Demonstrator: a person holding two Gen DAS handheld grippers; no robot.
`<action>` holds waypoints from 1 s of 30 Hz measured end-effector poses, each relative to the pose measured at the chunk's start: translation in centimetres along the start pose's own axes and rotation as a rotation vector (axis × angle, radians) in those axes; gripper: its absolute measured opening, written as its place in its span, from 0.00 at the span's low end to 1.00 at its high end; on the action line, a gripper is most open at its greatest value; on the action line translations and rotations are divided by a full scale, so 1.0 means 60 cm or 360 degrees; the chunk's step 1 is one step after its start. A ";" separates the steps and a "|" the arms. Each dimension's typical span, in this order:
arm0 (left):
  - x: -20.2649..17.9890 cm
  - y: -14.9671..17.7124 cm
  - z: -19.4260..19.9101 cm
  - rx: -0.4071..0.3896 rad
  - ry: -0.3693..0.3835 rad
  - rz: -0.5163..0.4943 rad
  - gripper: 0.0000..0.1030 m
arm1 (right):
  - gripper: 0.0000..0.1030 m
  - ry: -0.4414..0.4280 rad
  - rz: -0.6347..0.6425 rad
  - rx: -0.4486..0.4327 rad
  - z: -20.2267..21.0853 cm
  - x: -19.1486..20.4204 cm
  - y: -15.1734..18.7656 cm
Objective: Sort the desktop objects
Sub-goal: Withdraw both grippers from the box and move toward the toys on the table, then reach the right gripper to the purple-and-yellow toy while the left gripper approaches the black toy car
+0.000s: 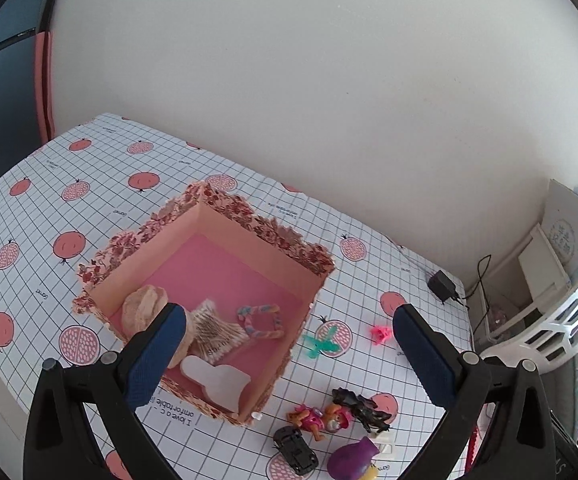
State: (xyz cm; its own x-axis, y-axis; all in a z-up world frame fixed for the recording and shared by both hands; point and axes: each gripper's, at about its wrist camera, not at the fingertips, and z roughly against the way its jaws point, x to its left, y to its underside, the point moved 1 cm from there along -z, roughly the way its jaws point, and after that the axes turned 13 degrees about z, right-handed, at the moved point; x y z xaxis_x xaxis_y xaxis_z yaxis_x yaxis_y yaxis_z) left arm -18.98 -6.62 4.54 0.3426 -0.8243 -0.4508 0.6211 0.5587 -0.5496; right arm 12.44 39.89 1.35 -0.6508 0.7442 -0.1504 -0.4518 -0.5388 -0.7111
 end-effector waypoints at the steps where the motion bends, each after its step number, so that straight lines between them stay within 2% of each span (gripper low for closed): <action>1: -0.006 0.005 0.000 0.0016 0.0008 -0.0012 1.00 | 1.00 0.0016 0.0000 0.0011 0.002 -0.006 0.003; 13: -0.028 0.062 -0.036 0.0167 -0.0058 -0.0047 1.00 | 1.00 0.0044 -0.0104 0.0331 -0.063 -0.074 0.065; 21: -0.026 0.117 -0.076 0.0263 -0.0148 -0.0182 1.00 | 1.00 0.0020 -0.0289 0.0478 -0.099 -0.098 0.116; 25: -0.013 0.133 -0.095 0.0361 -0.0123 -0.0130 1.00 | 1.00 0.0074 -0.0370 0.0554 -0.117 -0.104 0.147; 30: -0.004 0.148 -0.108 0.0434 -0.0104 -0.0083 1.00 | 1.00 0.0069 -0.0469 0.0630 -0.135 -0.106 0.183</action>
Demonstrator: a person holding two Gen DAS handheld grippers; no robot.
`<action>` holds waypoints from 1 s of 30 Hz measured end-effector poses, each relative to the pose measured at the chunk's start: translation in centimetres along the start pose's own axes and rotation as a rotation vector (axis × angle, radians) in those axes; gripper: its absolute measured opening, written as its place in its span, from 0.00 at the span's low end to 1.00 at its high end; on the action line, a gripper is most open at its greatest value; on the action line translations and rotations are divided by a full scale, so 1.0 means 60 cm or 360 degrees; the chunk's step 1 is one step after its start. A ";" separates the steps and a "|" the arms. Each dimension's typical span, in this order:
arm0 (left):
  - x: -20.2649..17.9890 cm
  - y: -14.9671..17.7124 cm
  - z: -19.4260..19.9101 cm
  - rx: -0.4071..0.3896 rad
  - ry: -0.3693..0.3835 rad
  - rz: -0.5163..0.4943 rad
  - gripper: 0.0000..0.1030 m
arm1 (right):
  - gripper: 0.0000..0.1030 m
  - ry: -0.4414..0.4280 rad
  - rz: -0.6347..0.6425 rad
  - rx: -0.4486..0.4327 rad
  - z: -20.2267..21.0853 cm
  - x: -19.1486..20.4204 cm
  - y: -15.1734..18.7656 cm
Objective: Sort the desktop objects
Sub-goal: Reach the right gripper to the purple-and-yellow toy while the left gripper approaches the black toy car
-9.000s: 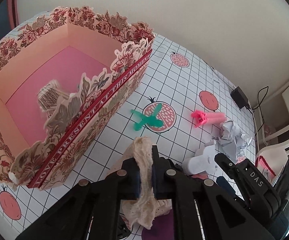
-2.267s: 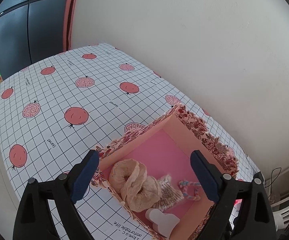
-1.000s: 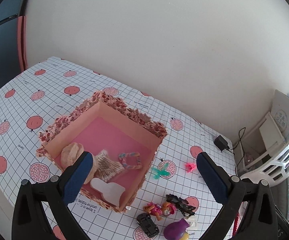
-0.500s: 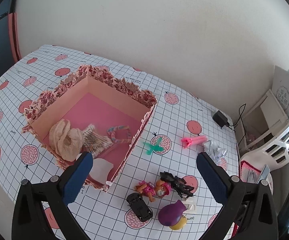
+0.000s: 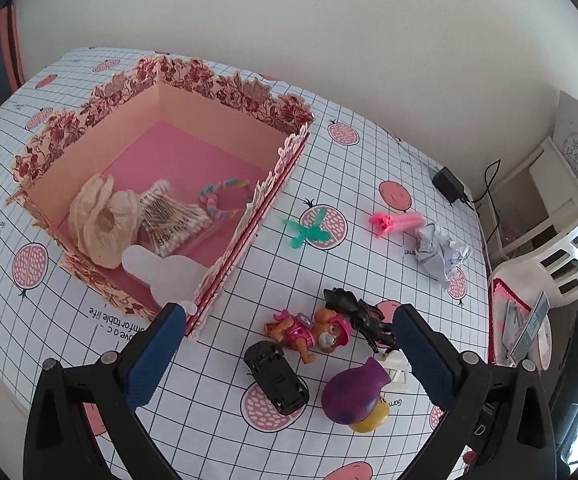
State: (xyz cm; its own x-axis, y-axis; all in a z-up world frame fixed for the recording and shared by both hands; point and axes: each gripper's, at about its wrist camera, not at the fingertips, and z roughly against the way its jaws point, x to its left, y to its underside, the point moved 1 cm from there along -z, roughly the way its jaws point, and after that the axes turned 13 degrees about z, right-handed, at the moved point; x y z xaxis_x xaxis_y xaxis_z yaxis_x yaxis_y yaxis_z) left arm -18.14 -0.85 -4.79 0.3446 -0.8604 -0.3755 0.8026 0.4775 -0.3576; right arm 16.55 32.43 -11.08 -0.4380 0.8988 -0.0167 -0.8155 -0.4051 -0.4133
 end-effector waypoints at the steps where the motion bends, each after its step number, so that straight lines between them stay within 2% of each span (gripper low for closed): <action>1: -0.001 0.003 0.001 -0.0019 -0.0020 -0.0013 1.00 | 1.00 -0.0007 -0.0018 0.0014 -0.005 -0.001 0.003; 5: -0.008 0.018 0.000 -0.0052 -0.0086 -0.0066 0.99 | 1.00 -0.0032 -0.0062 0.0063 -0.023 0.005 0.012; 8: -0.017 0.027 0.005 -0.0063 -0.0060 -0.0120 0.97 | 1.00 -0.0007 -0.0042 0.0069 -0.027 0.015 0.014; 12: -0.016 0.037 -0.012 0.0026 -0.0024 -0.0073 0.89 | 0.98 0.0014 -0.0058 0.0089 -0.036 0.021 0.020; 22: 0.004 0.059 -0.079 0.0200 -0.0096 -0.0006 0.88 | 0.89 0.0030 -0.0108 0.0208 -0.081 0.036 0.042; 29: 0.024 0.054 -0.093 0.0241 -0.0098 0.0061 0.87 | 0.85 0.0034 -0.0107 0.0198 -0.081 0.048 0.045; 30: 0.027 0.054 -0.094 0.0240 -0.0111 0.0063 0.84 | 0.83 0.0038 -0.0113 0.0201 -0.080 0.047 0.046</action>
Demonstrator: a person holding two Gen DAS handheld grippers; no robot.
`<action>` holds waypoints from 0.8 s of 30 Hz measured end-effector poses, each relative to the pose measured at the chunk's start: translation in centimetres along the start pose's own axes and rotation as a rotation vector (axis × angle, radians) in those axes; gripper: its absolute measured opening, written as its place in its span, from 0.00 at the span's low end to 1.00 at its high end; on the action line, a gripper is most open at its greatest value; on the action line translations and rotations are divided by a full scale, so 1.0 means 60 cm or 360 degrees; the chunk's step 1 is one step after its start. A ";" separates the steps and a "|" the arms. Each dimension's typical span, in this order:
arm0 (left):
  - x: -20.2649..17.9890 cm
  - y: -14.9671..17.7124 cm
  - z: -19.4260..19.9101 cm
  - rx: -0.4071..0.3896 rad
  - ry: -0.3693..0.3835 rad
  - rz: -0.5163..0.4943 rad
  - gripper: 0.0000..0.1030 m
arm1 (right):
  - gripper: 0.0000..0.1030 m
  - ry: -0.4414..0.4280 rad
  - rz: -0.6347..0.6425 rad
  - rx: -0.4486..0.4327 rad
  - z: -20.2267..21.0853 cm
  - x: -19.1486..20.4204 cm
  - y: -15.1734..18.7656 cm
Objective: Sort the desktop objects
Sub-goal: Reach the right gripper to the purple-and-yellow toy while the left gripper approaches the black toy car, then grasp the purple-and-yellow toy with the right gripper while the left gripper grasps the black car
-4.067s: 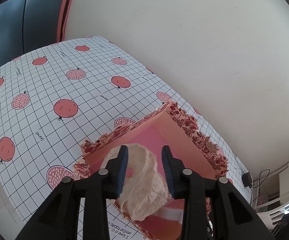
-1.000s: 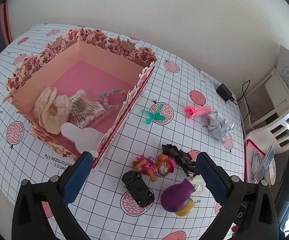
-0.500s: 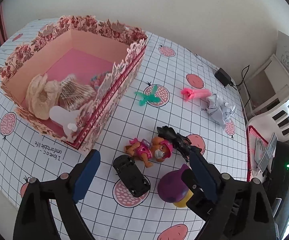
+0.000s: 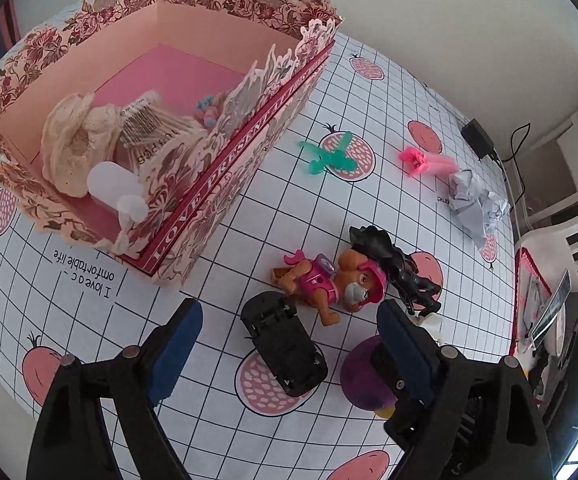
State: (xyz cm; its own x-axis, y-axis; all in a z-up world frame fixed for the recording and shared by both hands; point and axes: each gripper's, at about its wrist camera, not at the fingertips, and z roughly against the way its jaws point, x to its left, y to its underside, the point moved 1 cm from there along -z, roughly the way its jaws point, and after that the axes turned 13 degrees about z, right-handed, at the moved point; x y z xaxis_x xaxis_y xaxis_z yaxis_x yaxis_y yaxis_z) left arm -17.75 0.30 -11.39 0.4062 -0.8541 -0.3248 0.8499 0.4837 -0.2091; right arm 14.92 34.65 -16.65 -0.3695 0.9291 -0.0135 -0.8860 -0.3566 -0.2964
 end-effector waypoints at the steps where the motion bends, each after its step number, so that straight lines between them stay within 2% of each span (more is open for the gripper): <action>1: 0.002 -0.001 -0.002 -0.0003 -0.0013 -0.0002 0.81 | 0.82 -0.0005 -0.0009 -0.0003 0.001 -0.002 -0.001; 6: 0.011 -0.002 -0.017 0.0047 -0.0017 0.0025 0.78 | 0.81 0.0024 -0.0005 -0.0008 0.003 -0.001 -0.001; 11: 0.022 -0.002 -0.029 0.0079 -0.0052 0.0052 0.77 | 0.79 -0.0026 -0.0035 0.0052 -0.016 0.003 0.004; 15: 0.021 0.002 -0.036 0.0090 -0.0063 0.0029 0.69 | 0.76 -0.0004 -0.0015 0.0066 -0.021 0.008 0.006; 24: 0.028 0.003 -0.047 0.0129 -0.0050 0.0068 0.68 | 0.73 -0.0052 -0.0055 0.0094 -0.026 0.004 0.008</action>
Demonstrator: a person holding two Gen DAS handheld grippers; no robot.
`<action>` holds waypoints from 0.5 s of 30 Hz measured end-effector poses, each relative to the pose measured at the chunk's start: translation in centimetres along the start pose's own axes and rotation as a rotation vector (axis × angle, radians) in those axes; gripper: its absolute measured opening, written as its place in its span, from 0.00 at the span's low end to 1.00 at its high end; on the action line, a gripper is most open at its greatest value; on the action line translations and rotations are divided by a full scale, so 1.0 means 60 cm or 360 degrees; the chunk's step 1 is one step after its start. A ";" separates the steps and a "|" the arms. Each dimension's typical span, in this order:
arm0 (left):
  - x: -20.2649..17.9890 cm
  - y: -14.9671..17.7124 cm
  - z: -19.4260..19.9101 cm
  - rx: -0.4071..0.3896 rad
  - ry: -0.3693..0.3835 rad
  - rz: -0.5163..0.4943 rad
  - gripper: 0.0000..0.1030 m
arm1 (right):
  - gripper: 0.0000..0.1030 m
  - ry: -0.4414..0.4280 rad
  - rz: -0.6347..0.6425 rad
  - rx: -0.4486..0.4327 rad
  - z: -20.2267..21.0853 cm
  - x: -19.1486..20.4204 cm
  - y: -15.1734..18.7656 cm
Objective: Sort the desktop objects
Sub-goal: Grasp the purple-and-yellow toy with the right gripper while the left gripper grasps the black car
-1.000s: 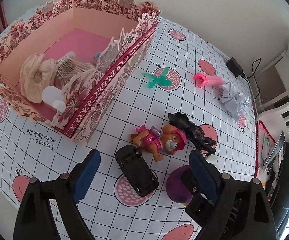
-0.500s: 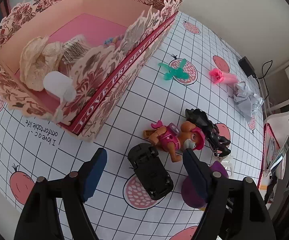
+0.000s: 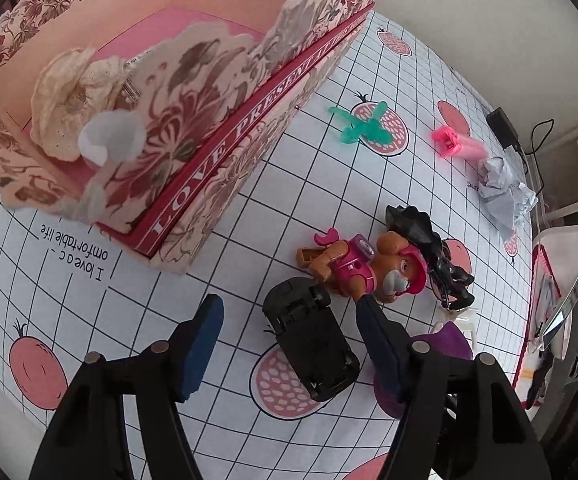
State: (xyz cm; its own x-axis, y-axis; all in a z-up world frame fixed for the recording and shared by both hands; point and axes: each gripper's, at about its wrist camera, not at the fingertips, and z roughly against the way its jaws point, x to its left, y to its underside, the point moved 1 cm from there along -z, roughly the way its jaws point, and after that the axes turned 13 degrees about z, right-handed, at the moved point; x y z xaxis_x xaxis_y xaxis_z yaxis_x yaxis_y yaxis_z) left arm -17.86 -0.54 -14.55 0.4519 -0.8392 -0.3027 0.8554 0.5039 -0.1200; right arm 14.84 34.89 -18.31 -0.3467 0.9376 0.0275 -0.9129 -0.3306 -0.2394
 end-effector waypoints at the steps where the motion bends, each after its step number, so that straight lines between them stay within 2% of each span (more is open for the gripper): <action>1: 0.000 0.000 -0.002 0.0008 0.0004 0.0001 0.68 | 0.73 0.0009 0.0001 0.0001 0.001 0.000 0.000; 15: -0.001 -0.002 -0.008 0.0020 0.0004 -0.0001 0.68 | 0.72 0.0036 -0.0003 0.0007 0.007 -0.007 -0.006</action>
State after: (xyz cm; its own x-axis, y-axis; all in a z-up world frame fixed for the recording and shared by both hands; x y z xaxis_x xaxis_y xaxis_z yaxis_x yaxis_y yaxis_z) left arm -18.12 -0.47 -15.00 0.4508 -0.8390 -0.3048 0.8587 0.5008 -0.1086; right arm 15.22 34.55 -17.80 -0.3402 0.9403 0.0059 -0.9145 -0.3294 -0.2350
